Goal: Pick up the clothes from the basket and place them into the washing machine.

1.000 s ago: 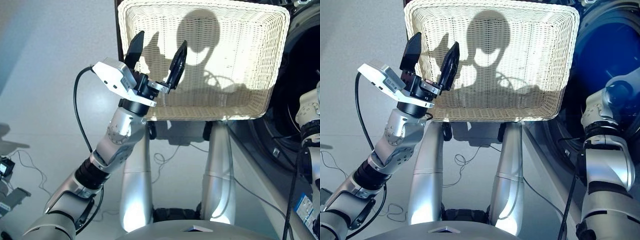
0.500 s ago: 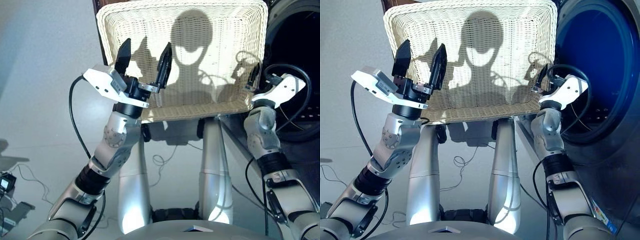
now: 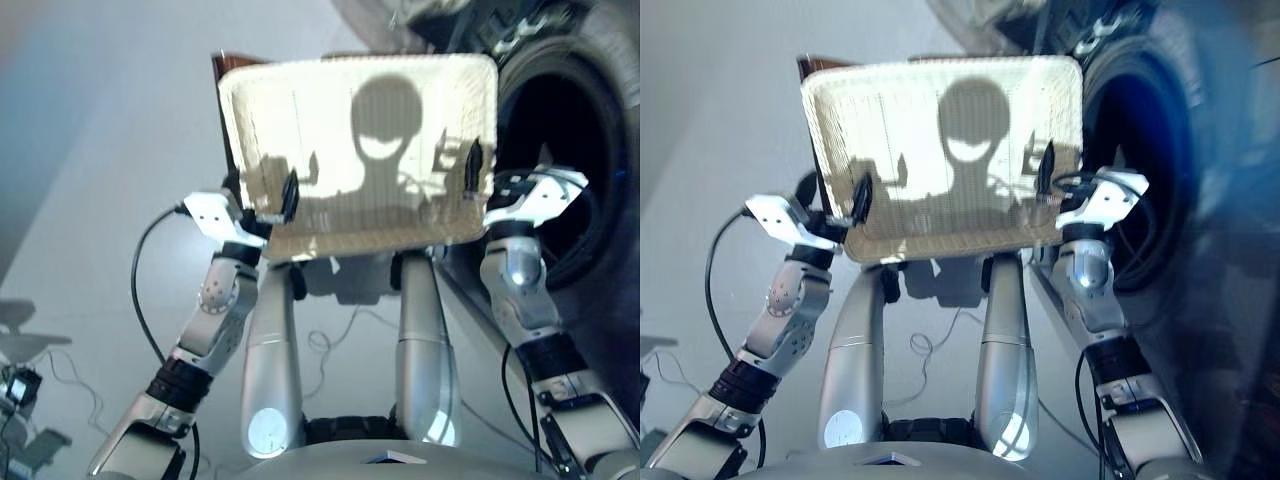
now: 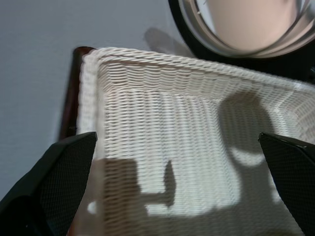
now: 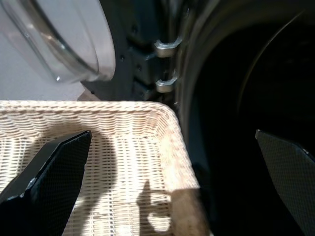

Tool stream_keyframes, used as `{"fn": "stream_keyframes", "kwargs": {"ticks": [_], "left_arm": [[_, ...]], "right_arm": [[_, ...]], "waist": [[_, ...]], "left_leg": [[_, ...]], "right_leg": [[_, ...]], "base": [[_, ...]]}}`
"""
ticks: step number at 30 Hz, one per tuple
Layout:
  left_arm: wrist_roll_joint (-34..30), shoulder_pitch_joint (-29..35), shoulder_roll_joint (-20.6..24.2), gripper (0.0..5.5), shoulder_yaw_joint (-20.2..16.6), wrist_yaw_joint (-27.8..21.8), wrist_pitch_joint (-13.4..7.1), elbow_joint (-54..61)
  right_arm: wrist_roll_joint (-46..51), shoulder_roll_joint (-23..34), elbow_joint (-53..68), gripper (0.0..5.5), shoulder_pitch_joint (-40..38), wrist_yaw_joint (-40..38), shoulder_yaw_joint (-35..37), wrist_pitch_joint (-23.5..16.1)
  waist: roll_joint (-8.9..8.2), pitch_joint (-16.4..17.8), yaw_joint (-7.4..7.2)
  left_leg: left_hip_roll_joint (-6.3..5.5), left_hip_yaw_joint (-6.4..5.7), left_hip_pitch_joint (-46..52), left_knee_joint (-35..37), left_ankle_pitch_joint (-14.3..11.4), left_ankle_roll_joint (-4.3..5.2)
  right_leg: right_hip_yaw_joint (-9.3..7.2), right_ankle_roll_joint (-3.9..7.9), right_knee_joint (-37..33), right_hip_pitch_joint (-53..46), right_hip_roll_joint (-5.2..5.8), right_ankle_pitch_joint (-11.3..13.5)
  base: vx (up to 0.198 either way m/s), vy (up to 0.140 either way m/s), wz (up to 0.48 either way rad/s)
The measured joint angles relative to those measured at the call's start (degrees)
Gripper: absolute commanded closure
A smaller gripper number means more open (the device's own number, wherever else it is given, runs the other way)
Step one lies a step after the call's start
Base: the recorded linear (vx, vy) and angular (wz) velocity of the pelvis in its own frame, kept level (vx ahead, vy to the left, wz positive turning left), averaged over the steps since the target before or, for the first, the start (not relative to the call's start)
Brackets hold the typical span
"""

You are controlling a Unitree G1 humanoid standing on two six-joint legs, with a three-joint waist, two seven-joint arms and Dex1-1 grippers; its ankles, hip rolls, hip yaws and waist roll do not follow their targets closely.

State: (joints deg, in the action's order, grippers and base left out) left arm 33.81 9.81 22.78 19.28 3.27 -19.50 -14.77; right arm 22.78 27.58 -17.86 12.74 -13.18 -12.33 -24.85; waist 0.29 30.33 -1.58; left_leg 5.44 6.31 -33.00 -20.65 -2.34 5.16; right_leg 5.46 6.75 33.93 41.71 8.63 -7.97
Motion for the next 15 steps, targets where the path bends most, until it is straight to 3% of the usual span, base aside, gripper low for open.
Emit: {"fn": "stream_keyframes", "kwargs": {"ticks": [4,6,9,13,15], "left_arm": [[-2.3,-0.4,-3.6,0.00,-1.2,-2.3,0.3,-12.9],[-3.5,0.7,-6.9,0.00,-4.1,-2.8,0.7,-22.3],[-3.6,0.2,-9.1,0.00,-5.5,-4.2,1.2,-29.4],[-5.0,-2.9,-10.3,0.00,-7.0,-5.9,2.4,-34.9],[-6.1,-4.7,-10.6,0.00,-7.7,-6.7,3.1,-39.6]], "right_arm": [[0.0,0.0,-5.5,0.00,-3.4,5.4,-2.0,2.0],[0.4,-1.2,-12.2,0.00,-3.2,8.6,-2.8,3.5],[0.6,-1.9,-18.0,0.00,-4.8,11.6,-3.5,5.1],[0.1,-2.8,-27.4,0.00,-7.3,14.7,-3.2,8.3],[-1.2,-4.2,-32.4,0.00,-8.7,15.8,-3.3,9.6]], "waist": [[0.62,-0.4,-0.21],[0.64,-0.4,-0.27],[1.45,-1.5,-0.25],[3.06,-6.7,0.01],[3.14,-11.0,0.05]], "left_leg": [[0.12,-0.01,8.5,5.5,1.1,0.51],[0.25,0.03,14.1,10.0,2.7,0.80],[0.43,-0.06,19.9,14.9,3.9,0.61],[0.70,-0.08,24.5,19.5,4.9,0.47],[0.78,0.11,26.6,20.9,4.9,0.46]], "right_leg": [[-1.56,-0.39,-4.2,-8.2,0.13,0.3],[-2.61,-0.48,-7.1,-13.3,0.07,1.2],[-4.49,-0.30,-11.3,-18.9,0.26,1.6],[-5.59,-0.01,-16.1,-24.1,0.13,2.7],[-5.97,0.19,-18.5,-26.7,0.09,3.0]], "base": [[0.180,-0.018,-0.045],[0.188,0.004,-0.016],[0.154,-0.010,0.005],[0.121,-0.005,0.028],[0.107,0.016,0.013]]}}
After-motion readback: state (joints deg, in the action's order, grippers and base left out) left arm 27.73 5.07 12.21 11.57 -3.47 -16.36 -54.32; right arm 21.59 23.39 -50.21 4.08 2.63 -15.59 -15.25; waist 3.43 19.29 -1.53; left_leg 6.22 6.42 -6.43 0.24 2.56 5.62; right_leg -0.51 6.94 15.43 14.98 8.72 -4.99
